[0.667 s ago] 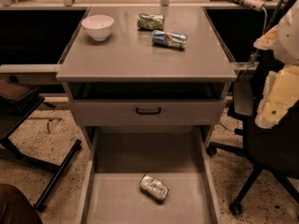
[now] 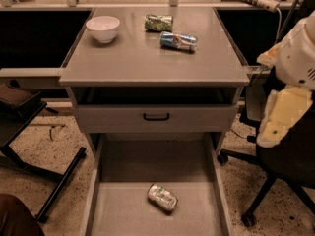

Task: Pick 7up can from middle drawer and place on counter

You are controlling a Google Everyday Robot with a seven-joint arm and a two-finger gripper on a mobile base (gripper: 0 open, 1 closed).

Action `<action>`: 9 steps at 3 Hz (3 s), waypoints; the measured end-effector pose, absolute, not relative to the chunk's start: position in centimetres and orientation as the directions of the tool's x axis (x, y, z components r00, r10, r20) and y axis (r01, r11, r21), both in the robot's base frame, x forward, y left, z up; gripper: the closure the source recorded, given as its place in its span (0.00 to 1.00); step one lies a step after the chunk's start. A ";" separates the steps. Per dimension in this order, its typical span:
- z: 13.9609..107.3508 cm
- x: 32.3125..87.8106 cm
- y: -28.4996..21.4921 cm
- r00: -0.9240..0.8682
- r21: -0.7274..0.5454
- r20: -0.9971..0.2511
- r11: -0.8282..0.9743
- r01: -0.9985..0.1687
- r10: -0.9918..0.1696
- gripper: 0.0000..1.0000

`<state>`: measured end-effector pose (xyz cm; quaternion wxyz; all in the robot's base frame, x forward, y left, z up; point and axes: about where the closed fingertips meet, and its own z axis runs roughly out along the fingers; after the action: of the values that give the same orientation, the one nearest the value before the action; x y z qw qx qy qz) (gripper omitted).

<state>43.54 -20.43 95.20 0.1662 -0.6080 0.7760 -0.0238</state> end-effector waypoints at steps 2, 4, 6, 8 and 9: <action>80.2 40.6 -17.0 -0.241 -0.108 -0.298 0.283 -0.953 -0.924 0.00; 78.8 41.0 -16.5 -0.265 -0.106 -0.326 0.314 -0.943 -0.907 0.00; 68.6 43.4 -14.7 -0.438 -0.009 -0.469 0.500 -0.866 -0.767 0.00; 64.0 44.3 -12.9 -0.472 0.011 -0.522 0.548 -0.837 -0.711 0.00; 61.9 44.2 -12.2 -0.484 0.009 -0.541 0.571 -0.821 -0.688 0.00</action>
Offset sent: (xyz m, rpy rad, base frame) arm -0.0391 0.0470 -0.2441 0.1723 0.2274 -0.0330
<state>44.21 -12.22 61.88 0.2480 -0.4434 0.8508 0.1343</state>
